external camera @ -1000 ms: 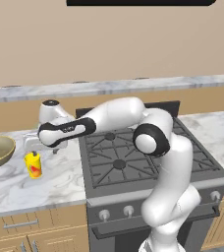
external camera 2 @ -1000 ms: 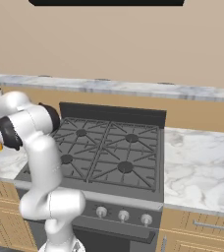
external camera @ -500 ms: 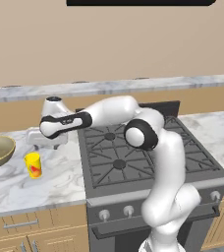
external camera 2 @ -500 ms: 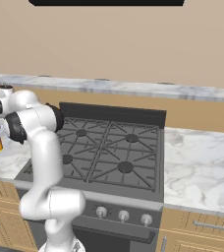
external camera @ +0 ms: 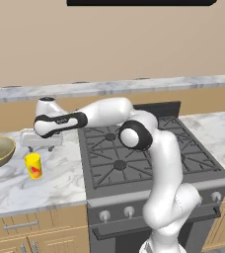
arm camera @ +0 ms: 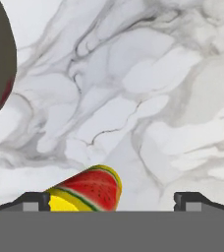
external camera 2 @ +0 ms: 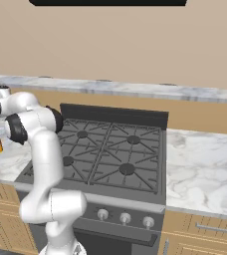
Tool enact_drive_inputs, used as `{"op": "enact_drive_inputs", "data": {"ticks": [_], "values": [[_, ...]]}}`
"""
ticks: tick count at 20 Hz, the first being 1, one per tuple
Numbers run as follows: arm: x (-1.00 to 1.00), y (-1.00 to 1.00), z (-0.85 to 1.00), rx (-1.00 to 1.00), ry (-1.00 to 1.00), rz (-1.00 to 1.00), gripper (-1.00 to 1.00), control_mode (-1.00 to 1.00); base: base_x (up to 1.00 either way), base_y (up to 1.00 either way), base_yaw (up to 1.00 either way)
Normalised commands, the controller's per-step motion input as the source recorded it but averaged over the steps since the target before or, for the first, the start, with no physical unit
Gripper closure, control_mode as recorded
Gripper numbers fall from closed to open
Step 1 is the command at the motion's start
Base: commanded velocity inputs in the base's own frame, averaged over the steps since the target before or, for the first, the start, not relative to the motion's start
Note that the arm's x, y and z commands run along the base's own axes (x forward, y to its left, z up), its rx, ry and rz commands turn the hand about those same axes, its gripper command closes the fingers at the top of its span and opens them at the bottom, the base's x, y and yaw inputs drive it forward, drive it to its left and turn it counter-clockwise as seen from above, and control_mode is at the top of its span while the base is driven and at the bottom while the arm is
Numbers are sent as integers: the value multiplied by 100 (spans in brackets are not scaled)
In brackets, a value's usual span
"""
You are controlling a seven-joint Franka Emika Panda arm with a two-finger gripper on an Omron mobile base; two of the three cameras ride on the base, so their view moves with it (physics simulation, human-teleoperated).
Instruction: Pick the cup and bowl from the counter and place them on the counter next to the sink.
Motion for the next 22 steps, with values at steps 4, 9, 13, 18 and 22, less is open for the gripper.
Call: {"op": "enact_drive_inputs", "data": {"ticks": [4,9,13,18,22], "values": [[0,1,-20,0,1,-1,-100,-100,0,0,0],[0,0,-18,0,0,-1,-100,-100,0,0,0],[0,0,-21,0,1,-1,-100,-100,0,0,0],[0,0,-19,0,2,-1,-100,-100,0,0,0],[-8,0,-5,0,1,-3,-100,-100,0,0,0]]}}
